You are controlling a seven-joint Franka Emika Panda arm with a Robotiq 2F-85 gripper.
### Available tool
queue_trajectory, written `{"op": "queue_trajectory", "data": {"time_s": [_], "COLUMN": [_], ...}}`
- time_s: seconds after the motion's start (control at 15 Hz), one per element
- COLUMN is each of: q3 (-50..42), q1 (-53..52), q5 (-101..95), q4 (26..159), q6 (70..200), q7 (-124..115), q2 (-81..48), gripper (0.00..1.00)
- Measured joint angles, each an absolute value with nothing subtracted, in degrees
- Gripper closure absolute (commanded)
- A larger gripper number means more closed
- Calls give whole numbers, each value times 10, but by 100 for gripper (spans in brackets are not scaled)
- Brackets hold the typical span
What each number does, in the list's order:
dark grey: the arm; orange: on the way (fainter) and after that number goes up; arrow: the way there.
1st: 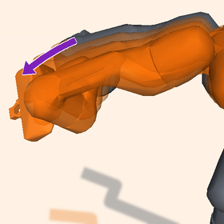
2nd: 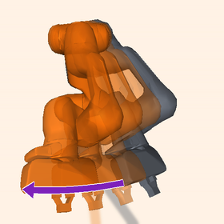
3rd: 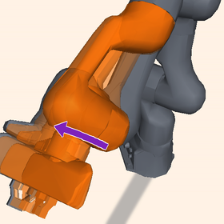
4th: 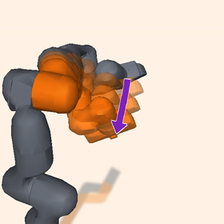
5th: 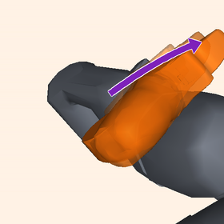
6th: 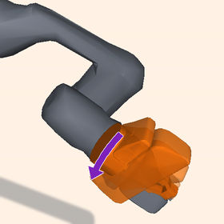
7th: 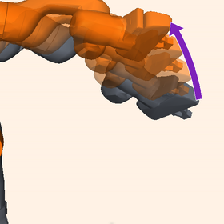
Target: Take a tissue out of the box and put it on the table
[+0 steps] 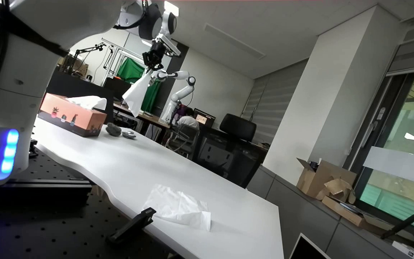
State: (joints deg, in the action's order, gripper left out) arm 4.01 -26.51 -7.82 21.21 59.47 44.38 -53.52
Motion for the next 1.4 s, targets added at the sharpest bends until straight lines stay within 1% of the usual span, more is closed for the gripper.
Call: {"op": "queue_trajectory", "data": {"time_s": [0.73,1.4], "q3": [-20,-21], "q1": [-161,-168], "q5": [-159,-167], "q4": [221,225], "q6": [479,476], "q7": [568,571], "q2": [-516,-516], "gripper": [99,100]}}
